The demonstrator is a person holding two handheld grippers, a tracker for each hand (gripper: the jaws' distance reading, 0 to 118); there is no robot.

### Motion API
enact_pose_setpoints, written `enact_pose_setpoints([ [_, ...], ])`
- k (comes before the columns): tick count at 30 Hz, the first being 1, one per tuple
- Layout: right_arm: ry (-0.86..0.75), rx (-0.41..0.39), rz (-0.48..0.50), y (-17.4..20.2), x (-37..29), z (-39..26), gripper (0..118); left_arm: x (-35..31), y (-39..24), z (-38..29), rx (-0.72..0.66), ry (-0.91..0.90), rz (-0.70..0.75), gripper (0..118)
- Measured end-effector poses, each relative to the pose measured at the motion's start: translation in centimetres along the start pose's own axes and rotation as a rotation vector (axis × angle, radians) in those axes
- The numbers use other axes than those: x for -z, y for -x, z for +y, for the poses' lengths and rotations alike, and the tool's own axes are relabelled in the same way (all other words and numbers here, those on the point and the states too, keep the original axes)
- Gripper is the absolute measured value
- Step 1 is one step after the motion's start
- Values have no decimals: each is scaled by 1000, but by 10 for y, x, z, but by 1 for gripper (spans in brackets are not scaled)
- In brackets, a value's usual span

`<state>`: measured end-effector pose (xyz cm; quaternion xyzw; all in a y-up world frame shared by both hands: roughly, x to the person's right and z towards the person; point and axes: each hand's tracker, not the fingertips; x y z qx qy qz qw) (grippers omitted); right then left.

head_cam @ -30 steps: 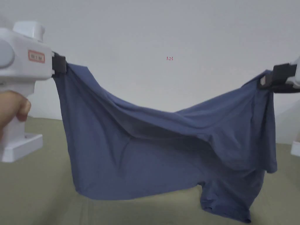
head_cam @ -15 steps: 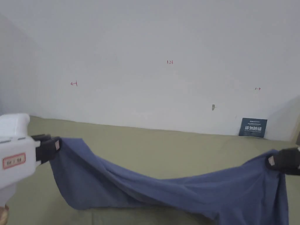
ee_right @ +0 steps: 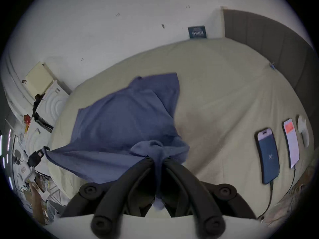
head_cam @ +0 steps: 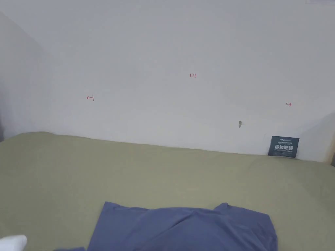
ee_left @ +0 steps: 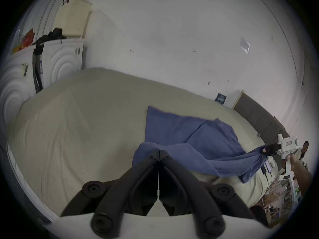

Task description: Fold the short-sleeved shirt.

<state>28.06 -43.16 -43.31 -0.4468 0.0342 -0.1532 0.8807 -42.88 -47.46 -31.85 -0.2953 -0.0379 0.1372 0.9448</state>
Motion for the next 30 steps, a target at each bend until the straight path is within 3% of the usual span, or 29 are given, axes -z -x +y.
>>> enact_pose_setpoints([
  [7,77,53,-44,-26,17,-35,4,-6,10,-43,-3,100,36,0],
  [18,125,7,-61,-32,-3,-70,4,-25,17,-73,30,182,37,0],
  [24,83,26,-38,-33,-10,-82,5,-33,22,-87,-6,208,48,0],
  [25,70,34,-38,-33,-12,-82,11,-36,22,-88,-18,208,68,5],
  [28,-18,24,-44,-26,-28,-83,92,-54,23,-93,-83,140,114,80],
  [29,-64,4,-16,-23,-36,-83,106,-61,23,-93,-112,102,100,86],
  [30,-125,-15,-4,-18,-46,-83,105,-66,22,-92,-132,53,73,86],
])
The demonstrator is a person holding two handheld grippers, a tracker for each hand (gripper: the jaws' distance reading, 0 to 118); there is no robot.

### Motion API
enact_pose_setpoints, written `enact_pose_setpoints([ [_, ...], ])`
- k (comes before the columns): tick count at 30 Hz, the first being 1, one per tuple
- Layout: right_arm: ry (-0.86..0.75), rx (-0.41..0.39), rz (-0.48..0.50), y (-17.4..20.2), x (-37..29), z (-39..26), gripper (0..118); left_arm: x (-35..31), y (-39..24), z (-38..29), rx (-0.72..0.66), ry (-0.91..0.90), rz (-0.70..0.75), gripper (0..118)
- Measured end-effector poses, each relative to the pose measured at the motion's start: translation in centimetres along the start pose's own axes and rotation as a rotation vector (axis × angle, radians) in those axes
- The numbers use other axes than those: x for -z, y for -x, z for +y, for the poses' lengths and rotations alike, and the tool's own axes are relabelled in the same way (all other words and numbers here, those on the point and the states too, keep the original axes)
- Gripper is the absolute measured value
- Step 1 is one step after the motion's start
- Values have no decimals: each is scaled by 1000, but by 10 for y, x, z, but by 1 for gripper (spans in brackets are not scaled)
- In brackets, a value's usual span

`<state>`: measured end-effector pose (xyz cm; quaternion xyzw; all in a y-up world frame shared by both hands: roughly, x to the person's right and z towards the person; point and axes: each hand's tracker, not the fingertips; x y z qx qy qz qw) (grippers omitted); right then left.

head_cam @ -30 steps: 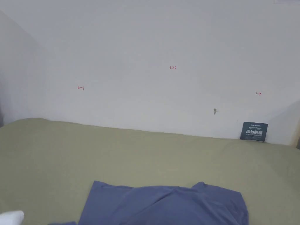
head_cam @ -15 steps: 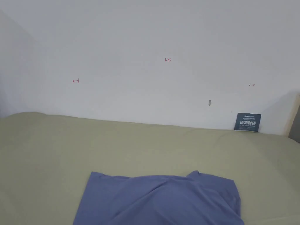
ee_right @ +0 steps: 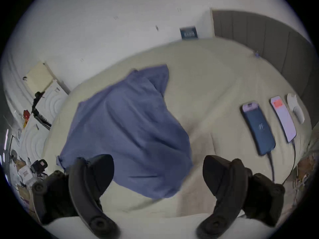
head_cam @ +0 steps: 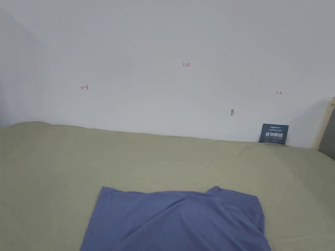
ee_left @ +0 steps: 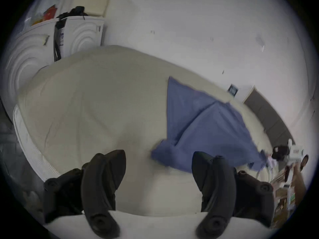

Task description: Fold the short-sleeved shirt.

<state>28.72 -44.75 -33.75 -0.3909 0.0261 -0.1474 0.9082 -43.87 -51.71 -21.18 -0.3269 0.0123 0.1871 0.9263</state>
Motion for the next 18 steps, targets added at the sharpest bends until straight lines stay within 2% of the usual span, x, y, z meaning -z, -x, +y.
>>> enact_pose_setpoints([
  [2,-86,-48,-1,18,-20,6,105,-11,-9,12,-1,-54,-13,86],
  [7,-323,-222,-131,69,-44,6,105,-28,-61,44,129,-153,4,86],
  [10,-391,-274,-178,91,-40,-2,101,-17,-85,52,168,-161,-12,82],
  [11,-383,-272,-173,96,-35,-5,85,-10,-92,52,178,-176,-24,71],
  [12,-377,-273,-164,99,-31,-7,62,-2,-98,51,194,-191,-41,50],
  [13,-360,-280,-145,101,-26,-6,30,4,-103,52,211,-184,-46,20],
  [14,-343,-282,-143,104,-19,-7,1,13,-109,55,228,-159,-39,5],
  [16,-310,-284,-158,107,-5,-8,0,27,-118,57,254,-110,-5,3],
  [18,-291,-279,-125,108,8,-2,0,53,-118,65,246,-62,-80,0],
])
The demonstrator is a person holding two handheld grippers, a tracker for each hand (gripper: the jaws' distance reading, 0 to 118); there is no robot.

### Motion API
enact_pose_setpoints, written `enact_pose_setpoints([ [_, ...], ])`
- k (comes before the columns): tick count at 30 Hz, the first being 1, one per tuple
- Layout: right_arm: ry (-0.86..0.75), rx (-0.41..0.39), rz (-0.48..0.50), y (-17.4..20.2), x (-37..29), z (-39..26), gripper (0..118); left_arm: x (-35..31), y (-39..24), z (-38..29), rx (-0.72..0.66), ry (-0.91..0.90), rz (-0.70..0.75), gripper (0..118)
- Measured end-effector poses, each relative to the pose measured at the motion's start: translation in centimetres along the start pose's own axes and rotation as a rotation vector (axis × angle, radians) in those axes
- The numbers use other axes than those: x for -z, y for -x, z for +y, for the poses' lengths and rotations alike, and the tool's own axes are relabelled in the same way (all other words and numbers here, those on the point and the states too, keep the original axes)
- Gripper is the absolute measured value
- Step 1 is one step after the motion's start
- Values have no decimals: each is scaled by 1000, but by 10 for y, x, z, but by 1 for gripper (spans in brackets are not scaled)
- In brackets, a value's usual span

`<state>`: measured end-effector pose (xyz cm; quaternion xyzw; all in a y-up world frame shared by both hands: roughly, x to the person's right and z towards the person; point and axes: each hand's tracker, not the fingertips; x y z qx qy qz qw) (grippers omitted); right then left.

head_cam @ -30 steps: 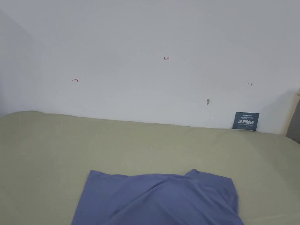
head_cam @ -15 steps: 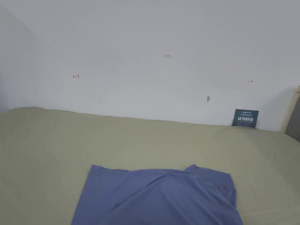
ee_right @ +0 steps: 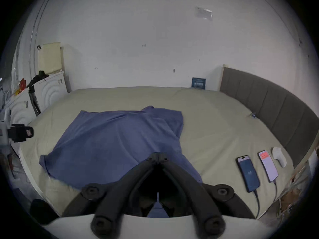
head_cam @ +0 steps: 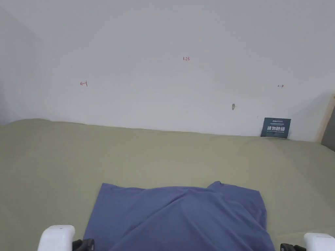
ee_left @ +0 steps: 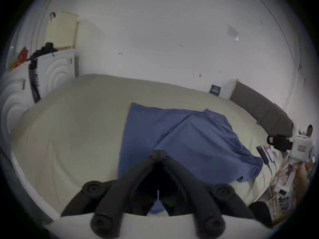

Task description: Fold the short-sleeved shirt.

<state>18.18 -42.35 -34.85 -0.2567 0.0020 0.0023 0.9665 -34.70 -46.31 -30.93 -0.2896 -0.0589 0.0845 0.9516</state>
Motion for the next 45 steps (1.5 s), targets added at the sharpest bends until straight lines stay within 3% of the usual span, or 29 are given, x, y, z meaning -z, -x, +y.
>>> enact_pose_setpoints([
  [5,32,19,39,-8,40,18,0,69,20,57,20,29,36,0],
  [10,0,7,33,-26,78,54,0,181,54,173,9,238,23,2],
  [12,-14,4,23,-36,93,68,0,220,56,212,39,284,99,30],
  [14,-23,0,7,-44,108,78,0,253,60,227,56,246,127,88],
  [15,-26,-2,-1,-48,114,81,0,270,61,232,57,250,122,96],
  [19,-17,-6,-18,-61,139,93,0,322,55,227,60,358,76,95],
  [22,-5,-19,-23,-66,155,100,0,342,42,218,145,462,175,93],
  [24,3,-28,-19,-70,165,105,0,351,38,215,225,503,207,68],
  [26,26,-30,-13,-75,178,111,0,353,44,202,185,492,145,42],
  [27,63,-34,6,-79,188,115,2,349,47,190,111,438,99,19],
  [28,104,-28,18,-82,198,119,13,343,48,190,86,411,111,9],
  [29,149,-8,26,-87,212,124,54,340,49,184,54,385,108,7],
  [30,207,15,50,-94,229,130,54,340,49,179,35,384,94,6],
  [31,268,39,65,-99,244,134,68,336,49,179,49,389,117,6],
  [33,482,77,67,-109,287,134,118,336,50,178,52,392,107,6],
  [34,421,118,18,-111,296,135,114,335,50,177,53,393,107,5],
  [36,489,118,-51,-109,319,132,110,337,53,178,48,391,101,5],
  [39,556,186,-74,-117,353,123,110,337,55,178,47,398,91,5],
  [41,620,217,-75,-117,369,119,110,339,56,179,45,400,89,5],
  [45,613,174,-23,-112,388,117,110,341,56,170,38,379,94,5],
])
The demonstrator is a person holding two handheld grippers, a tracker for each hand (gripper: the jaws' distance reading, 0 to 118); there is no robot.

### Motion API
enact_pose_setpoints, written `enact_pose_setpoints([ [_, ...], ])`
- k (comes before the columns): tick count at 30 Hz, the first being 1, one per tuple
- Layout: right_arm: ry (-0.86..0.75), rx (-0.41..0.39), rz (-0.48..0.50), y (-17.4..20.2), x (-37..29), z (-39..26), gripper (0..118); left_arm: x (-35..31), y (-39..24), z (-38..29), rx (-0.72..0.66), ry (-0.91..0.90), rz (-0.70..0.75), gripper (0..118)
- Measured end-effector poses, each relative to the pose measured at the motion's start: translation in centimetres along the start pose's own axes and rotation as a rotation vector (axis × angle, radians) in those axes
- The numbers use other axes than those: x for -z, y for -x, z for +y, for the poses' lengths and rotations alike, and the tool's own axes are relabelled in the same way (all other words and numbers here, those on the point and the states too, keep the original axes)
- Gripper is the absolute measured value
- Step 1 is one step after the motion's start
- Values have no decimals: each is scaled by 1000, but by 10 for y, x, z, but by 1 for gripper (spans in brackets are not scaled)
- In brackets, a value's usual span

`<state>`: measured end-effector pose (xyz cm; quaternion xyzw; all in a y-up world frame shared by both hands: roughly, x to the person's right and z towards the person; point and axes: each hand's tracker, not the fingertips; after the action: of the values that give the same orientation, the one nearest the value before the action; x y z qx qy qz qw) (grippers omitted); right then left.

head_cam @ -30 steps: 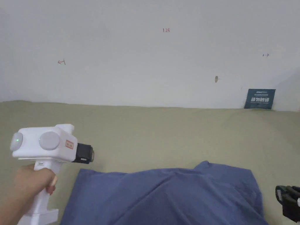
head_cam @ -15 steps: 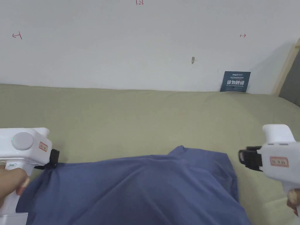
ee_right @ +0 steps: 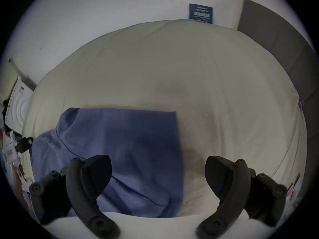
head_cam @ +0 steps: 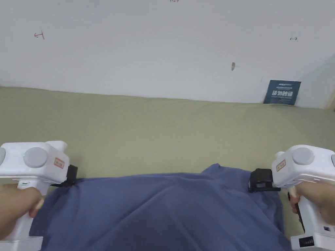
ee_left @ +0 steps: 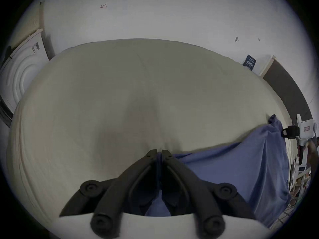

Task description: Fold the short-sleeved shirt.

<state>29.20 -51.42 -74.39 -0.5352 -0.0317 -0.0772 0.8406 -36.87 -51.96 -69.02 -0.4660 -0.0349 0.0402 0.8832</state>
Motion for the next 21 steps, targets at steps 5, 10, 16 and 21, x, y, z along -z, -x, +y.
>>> enact_pose_setpoints([
  [5,13,-95,-89,27,-14,-19,82,3,4,-7,-39,-22,-18,5],
  [10,30,-94,63,7,-20,5,3,1,6,-8,-45,-35,-29,5],
  [16,-104,-152,20,27,-66,6,3,-21,5,-16,-61,-81,-38,5],
  [21,-254,-144,63,38,-118,24,3,-72,11,14,-29,-174,-36,5],
])
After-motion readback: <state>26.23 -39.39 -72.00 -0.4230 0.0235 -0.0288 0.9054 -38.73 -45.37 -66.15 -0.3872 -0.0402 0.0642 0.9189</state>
